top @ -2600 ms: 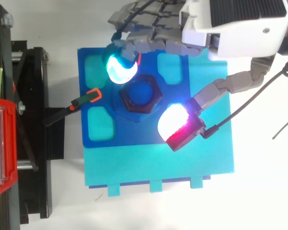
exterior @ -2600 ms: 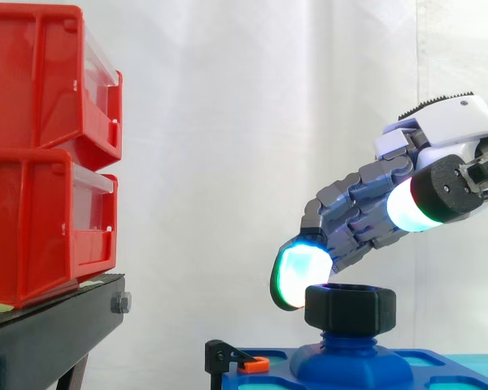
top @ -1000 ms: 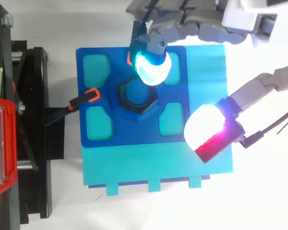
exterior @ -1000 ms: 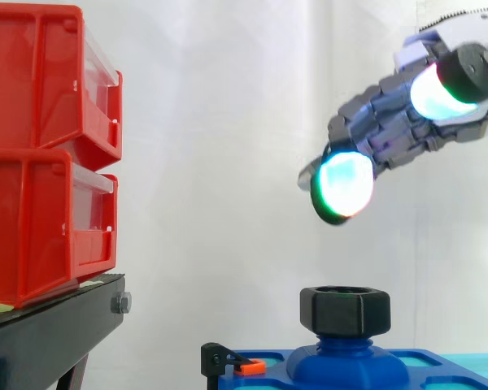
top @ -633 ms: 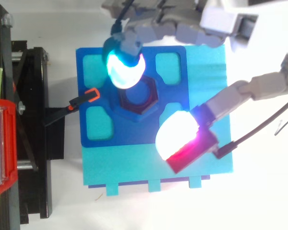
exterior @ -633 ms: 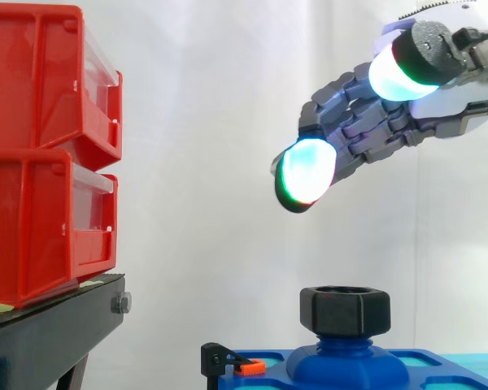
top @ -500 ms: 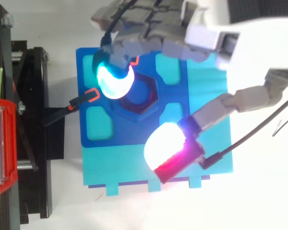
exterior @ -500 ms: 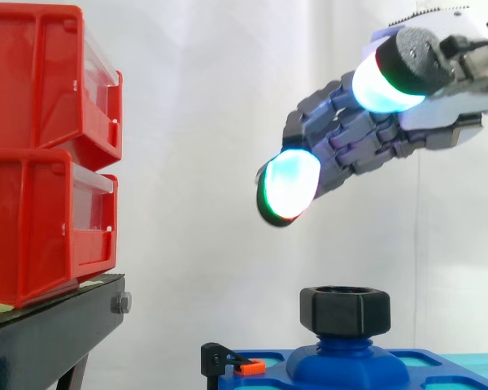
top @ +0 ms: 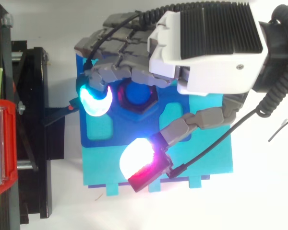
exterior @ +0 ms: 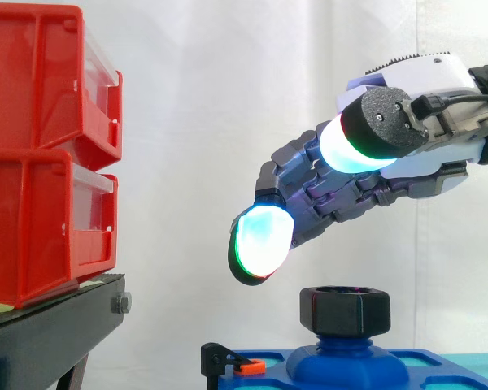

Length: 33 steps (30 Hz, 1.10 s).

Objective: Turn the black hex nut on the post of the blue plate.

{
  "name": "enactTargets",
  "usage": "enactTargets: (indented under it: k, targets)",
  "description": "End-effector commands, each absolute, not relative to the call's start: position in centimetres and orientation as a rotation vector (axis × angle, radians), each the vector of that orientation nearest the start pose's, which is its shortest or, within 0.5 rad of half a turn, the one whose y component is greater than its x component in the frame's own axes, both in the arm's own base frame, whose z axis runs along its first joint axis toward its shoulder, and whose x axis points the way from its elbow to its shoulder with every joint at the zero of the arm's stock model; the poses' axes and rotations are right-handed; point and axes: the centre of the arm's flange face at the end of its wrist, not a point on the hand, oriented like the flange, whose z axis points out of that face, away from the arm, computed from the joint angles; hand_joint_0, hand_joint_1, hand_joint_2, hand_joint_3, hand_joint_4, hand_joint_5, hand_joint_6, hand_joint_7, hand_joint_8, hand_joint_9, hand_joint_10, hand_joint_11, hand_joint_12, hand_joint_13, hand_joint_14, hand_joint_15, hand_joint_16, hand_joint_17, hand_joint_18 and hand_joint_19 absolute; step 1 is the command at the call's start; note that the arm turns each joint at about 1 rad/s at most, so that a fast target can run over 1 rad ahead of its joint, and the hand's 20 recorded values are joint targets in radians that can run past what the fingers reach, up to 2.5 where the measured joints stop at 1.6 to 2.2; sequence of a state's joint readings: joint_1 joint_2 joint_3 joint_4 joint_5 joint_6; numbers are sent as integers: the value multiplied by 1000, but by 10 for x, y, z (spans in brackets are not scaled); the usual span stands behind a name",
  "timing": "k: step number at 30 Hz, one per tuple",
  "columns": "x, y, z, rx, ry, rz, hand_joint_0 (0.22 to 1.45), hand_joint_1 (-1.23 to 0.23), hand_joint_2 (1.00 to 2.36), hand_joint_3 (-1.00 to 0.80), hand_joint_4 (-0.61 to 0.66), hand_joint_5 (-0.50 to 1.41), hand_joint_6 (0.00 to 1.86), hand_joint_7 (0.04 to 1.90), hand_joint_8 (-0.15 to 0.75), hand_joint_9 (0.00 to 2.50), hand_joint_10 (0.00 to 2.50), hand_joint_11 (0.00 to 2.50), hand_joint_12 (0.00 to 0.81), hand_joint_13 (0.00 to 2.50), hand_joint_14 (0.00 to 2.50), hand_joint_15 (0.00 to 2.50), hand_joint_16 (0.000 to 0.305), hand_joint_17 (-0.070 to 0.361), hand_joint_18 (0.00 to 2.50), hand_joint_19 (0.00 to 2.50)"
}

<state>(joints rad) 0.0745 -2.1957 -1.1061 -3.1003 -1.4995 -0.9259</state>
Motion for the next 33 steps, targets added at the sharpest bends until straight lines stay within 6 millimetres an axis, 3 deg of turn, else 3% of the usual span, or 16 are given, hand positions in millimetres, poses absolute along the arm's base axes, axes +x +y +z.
enactTargets:
  k: [1,5,17,24,33]
  targets:
    - [730,-86,331,533,1636,475,455,-470,1000,-500,448,-249,504,893,432,189,0,5,527,210,4,348,63,142,0,261]
    - [727,-85,319,537,1651,476,455,-493,1000,-500,449,-244,504,871,437,224,0,0,527,245,4,314,64,143,35,215]
    - [729,-85,319,531,1624,484,456,-485,1000,-500,442,-249,504,820,438,225,0,0,527,246,4,318,64,143,33,216]
    - [728,-86,305,530,1615,488,457,-479,1000,-500,442,-249,504,805,438,227,0,0,528,247,4,328,64,143,34,224]
    - [727,-92,305,536,1604,490,459,-472,1000,-500,443,-252,503,765,439,227,0,0,526,247,4,324,64,143,35,226]
